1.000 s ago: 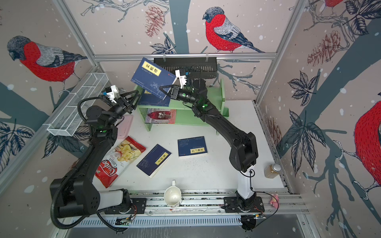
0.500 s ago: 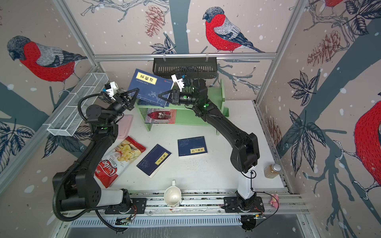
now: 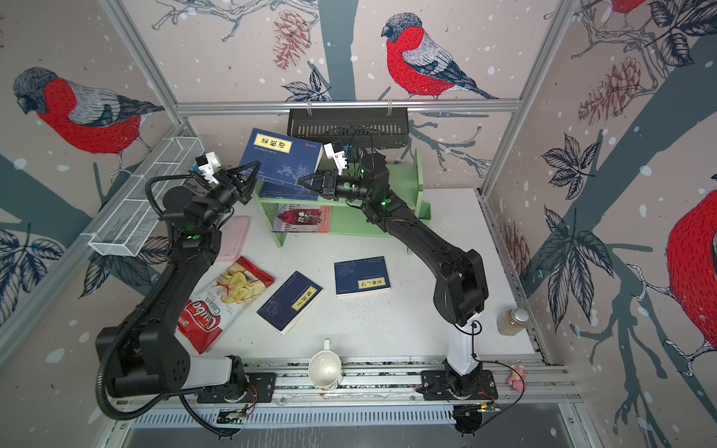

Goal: Stacking books/files
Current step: Pass the book, then place the book on the bookshelf.

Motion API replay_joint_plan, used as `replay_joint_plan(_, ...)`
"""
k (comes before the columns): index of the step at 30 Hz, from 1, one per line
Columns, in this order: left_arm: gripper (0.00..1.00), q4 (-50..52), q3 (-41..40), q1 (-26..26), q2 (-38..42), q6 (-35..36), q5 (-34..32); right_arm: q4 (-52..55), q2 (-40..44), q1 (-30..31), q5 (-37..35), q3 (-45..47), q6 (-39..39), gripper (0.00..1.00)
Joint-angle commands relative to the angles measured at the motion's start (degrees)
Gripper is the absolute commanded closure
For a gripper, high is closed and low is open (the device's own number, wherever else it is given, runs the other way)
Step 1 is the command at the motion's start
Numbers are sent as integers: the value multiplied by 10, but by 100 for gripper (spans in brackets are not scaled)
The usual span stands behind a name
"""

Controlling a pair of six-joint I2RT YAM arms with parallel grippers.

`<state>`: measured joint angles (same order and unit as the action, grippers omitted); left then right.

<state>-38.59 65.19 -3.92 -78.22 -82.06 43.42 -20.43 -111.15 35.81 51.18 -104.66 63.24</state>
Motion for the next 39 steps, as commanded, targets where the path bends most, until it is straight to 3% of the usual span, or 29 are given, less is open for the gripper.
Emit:
replay_joint_plan(1,75,27,-1,0,4,27,3,-21,-5,-2,-33,-12,3,96)
replay_joint_plan(2,60,37,-1,-3,8,35,1,-15,-5,-3,-35,-14,-1,96)
replay_joint_plan(6,20,151,27,-21,45,107,-16,24,8,-14,-44,-21,-25,97)
replay_joint_plan(7,15,208,50,-24,50,133,-17,52,11,-18,-48,-30,-38,97)
replay_joint_plan(9,15,310,92,-31,56,179,-26,115,7,-24,-53,-55,-64,97)
replay_joint_plan(11,15,340,107,-43,69,197,-26,154,-3,-29,-41,-73,-78,97)
replay_joint_plan(20,17,257,93,-64,70,136,37,271,-33,-38,-29,-105,-132,97)
replay_joint_plan(32,18,215,69,-64,61,108,56,356,-128,-35,-3,-216,-146,97)
replay_joint_plan(39,18,204,61,-64,56,99,63,349,-141,-26,11,-226,-137,96)
